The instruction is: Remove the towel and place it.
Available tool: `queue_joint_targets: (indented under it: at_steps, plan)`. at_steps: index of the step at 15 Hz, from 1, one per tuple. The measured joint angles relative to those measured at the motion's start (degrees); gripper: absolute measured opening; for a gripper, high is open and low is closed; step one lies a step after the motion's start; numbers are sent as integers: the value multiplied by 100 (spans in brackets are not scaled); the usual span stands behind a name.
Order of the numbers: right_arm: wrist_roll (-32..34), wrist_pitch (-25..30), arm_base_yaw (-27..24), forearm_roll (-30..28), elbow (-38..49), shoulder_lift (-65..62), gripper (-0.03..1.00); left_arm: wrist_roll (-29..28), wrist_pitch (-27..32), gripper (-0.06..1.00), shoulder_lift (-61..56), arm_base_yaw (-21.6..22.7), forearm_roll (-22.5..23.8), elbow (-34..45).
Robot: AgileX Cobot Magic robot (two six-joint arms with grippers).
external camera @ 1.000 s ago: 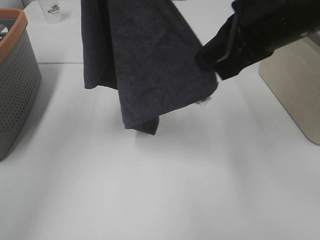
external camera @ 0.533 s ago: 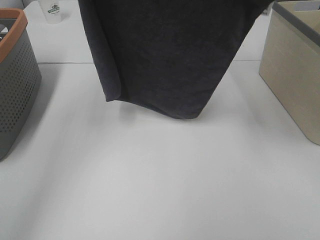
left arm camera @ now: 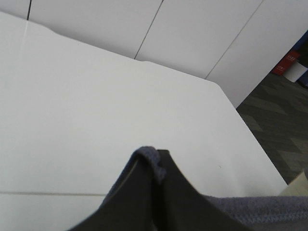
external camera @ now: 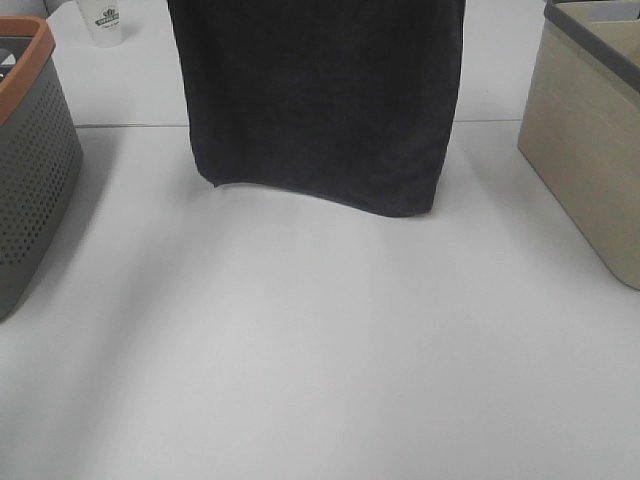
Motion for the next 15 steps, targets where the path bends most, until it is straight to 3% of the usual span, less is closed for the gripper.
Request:
queue_joint_targets:
  at_steps: [3,5,7,9,11,13,15]
  plan:
    - [6,-453,-34,-344,-561,476,2,86,-143,0,653,235,-6,-1031]
    - [6,-991,-34,-705,-877,751,2,86,-625,0,1106,556,-34,-1862]
    - [69,-1146,-29,-859,-905,831,2,126,-934,0,1272,716,-52,-2120]
    - [567,-688,29,-831,-837,814,2,693,-963,0,1180,693,-74,-1656]
    - [596,-630,29,-699,-57,493,2,968,-636,0,865,487,-166,-636]
    - [596,-1215,29,-573,1450,-97,2,1398,-229,0,424,223,-195,372]
    - [596,-1891,29,-567,2676,-596,2,1501,-201,0,103,126,-206,991]
